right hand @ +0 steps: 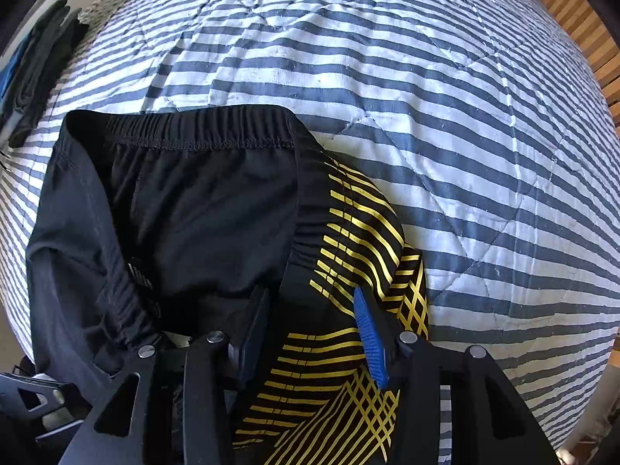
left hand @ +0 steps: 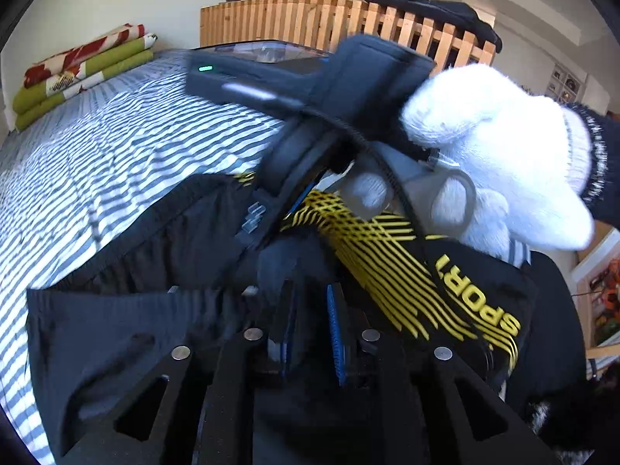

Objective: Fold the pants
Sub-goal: 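Lay the shorts flat on the bed and open both tools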

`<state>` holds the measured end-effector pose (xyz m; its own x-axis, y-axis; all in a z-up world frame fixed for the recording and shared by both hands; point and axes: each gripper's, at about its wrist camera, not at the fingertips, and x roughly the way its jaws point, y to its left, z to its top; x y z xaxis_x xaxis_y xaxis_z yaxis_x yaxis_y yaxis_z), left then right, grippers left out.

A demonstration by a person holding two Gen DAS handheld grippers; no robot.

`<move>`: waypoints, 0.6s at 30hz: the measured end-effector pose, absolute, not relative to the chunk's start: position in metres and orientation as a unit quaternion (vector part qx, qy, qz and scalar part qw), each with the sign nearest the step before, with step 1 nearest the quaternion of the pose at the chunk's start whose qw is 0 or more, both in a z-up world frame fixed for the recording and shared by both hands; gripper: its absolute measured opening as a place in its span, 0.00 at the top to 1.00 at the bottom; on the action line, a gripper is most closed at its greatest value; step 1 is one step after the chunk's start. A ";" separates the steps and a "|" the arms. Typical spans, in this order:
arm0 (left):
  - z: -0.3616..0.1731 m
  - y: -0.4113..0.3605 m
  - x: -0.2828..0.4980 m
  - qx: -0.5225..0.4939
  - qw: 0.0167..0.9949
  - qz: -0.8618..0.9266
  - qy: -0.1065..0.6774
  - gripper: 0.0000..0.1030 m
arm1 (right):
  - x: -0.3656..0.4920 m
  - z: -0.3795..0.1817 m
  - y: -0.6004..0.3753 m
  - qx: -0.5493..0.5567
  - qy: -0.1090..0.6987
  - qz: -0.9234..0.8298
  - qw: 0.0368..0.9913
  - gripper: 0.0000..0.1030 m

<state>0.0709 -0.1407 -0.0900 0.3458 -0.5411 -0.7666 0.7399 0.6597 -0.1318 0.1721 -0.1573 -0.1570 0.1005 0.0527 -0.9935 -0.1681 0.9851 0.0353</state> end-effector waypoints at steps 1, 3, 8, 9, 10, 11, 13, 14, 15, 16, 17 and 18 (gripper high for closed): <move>-0.086 -0.126 0.071 0.110 0.813 -0.392 0.417 0.78 | 0.171 -0.156 -0.157 -0.047 0.662 0.074 0.744 0.64; -0.080 -0.095 0.078 0.106 0.830 -0.359 0.413 0.76 | 0.169 -0.154 -0.159 -0.049 0.658 0.073 0.748 0.72; -0.084 -0.024 0.142 0.114 0.881 -0.176 0.424 0.75 | 0.170 -0.137 -0.183 0.009 0.642 0.079 0.762 0.79; -0.088 -0.012 0.156 0.095 0.882 -0.153 0.436 0.73 | 0.171 -0.131 -0.190 0.024 0.637 0.080 0.766 0.79; -0.093 -0.004 0.167 0.080 0.880 -0.142 0.446 0.68 | 0.172 -0.125 -0.196 0.034 0.631 0.077 0.771 0.79; -0.097 0.000 0.175 0.073 0.879 -0.135 0.451 0.66 | 0.174 -0.119 -0.201 0.041 0.624 0.072 0.777 0.79; -0.105 0.000 0.185 0.085 0.879 -0.123 0.453 0.60 | 0.181 -0.106 -0.212 0.064 0.613 0.078 0.784 0.79; -0.110 -0.002 0.189 0.087 0.878 -0.120 0.456 0.59 | 0.187 -0.098 -0.218 0.081 0.602 0.081 0.790 0.79; -0.115 -0.002 0.196 0.085 0.876 -0.115 0.460 0.59 | 0.195 -0.090 -0.224 0.096 0.586 0.075 0.801 0.79; -0.121 -0.001 0.202 0.083 0.874 -0.108 0.466 0.60 | 0.205 -0.084 -0.231 0.107 0.568 0.058 0.814 0.79; -0.125 0.000 0.207 0.079 0.871 -0.111 0.471 0.60 | 0.217 -0.083 -0.236 0.105 0.555 0.027 0.825 0.78; -0.129 -0.001 0.210 0.077 0.871 -0.116 0.471 0.67 | 0.231 -0.085 -0.240 0.089 0.553 -0.004 0.828 0.77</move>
<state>0.2097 -0.0007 -0.1294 0.5291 -0.1289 -0.8387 0.2739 0.9614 0.0251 0.2306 -0.2398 -0.0847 0.3874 0.0928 -0.9172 0.1050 0.9840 0.1440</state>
